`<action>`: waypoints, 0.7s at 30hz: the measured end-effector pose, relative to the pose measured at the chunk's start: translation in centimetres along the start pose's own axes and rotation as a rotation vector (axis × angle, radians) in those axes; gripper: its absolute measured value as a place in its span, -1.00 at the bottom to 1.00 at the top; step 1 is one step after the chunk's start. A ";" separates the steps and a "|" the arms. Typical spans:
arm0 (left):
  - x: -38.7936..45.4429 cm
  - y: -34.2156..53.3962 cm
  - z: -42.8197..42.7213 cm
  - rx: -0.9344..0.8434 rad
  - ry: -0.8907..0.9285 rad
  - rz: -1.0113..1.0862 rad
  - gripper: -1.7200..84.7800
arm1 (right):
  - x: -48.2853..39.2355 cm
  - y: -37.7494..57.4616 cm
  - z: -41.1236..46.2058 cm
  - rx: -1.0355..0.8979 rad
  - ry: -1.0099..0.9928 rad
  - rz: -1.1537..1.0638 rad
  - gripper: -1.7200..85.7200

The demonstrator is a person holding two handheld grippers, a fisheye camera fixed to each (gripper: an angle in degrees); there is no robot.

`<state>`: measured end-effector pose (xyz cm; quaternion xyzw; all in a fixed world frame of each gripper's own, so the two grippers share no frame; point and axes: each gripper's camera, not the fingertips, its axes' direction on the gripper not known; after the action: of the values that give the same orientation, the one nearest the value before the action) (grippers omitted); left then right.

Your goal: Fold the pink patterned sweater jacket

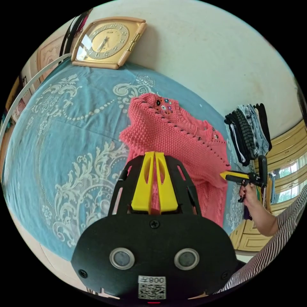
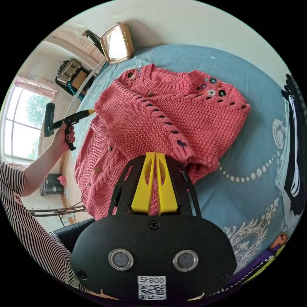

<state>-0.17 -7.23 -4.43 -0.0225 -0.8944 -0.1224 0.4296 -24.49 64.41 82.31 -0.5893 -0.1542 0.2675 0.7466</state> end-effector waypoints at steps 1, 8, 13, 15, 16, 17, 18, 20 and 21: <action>-0.9 1.1 -1.1 -0.022 -0.019 -0.002 -0.94 | 0.0 1.0 -0.5 0.010 -0.005 0.016 -0.95; -7.9 10.1 -6.2 -0.294 -0.013 -0.156 -0.90 | 0.6 11.6 0.1 -0.130 -0.297 0.204 -0.85; -12.7 16.2 -7.5 -0.485 0.036 -0.316 -0.81 | 0.7 20.0 2.8 -0.306 -0.442 0.433 -0.78; -14.1 17.3 -6.8 -0.550 0.051 -0.343 -0.79 | 0.6 22.3 3.5 -0.343 -0.467 0.485 -0.78; -15.1 17.8 -6.3 -0.566 0.079 -0.371 -0.79 | 0.4 23.5 3.8 -0.353 -0.479 0.515 -0.78; -15.6 18.0 -6.0 -0.569 0.100 -0.387 -0.79 | 0.3 24.5 4.2 -0.366 -0.491 0.534 -0.77; -16.5 18.2 -5.5 -0.573 0.141 -0.410 -0.79 | 0.2 24.9 4.4 -0.375 -0.493 0.539 -0.77; -17.5 18.1 -5.2 -0.583 0.153 -0.410 -0.79 | -0.2 26.3 5.3 -0.397 -0.511 0.560 -0.77; -17.9 18.1 -5.3 -0.588 0.159 -0.396 -0.79 | -0.4 26.6 5.5 -0.398 -0.526 0.562 -0.77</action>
<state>17.79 10.23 -11.51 0.0382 -0.7718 -0.4564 0.4411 -33.54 72.88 58.16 -0.6526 -0.2215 0.5665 0.4518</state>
